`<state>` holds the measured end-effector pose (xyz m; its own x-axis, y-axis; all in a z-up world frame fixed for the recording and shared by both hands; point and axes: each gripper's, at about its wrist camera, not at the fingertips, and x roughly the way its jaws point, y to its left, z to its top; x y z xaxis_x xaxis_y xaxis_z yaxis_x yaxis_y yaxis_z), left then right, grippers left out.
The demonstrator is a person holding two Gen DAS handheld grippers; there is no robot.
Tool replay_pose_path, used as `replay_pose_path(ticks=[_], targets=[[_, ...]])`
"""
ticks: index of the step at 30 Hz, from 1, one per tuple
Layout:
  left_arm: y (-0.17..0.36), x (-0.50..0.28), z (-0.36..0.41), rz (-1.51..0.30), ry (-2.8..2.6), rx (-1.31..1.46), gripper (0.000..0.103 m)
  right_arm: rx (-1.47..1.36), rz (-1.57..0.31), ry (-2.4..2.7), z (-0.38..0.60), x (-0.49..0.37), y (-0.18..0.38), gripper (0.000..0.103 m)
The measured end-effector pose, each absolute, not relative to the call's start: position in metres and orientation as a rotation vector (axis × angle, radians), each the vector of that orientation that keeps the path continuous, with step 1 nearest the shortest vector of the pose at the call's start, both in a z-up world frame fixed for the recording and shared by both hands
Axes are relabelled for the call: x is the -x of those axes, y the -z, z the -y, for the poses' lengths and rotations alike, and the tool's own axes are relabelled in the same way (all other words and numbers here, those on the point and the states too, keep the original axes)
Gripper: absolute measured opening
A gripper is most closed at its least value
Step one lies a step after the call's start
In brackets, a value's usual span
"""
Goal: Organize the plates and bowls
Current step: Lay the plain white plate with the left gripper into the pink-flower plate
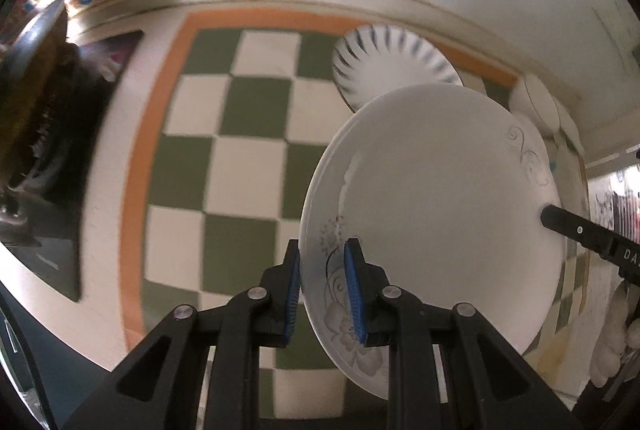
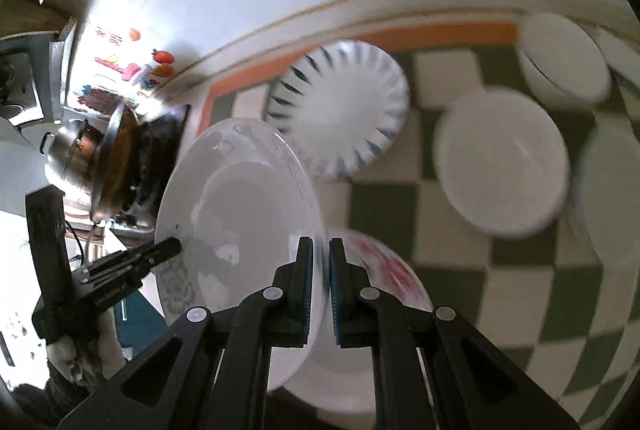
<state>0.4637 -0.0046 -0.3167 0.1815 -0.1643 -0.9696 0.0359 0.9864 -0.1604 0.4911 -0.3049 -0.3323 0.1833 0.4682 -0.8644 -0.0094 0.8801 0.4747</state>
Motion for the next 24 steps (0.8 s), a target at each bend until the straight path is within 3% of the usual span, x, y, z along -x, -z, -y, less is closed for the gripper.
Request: replay_pose_path(ticks=[13,24], targets=[[0.363,-0.445,0.043,-1.477,0.146,0.000,0.019,-0.478,-1.450,-0.287,0.345,-0.426,0.405,0.010],[0.383,-0.442,0.052,-1.508,0.103,-0.052,0.022,-0.455,-1.491,-0.296,0.340,-0.427,0.426,0.010]])
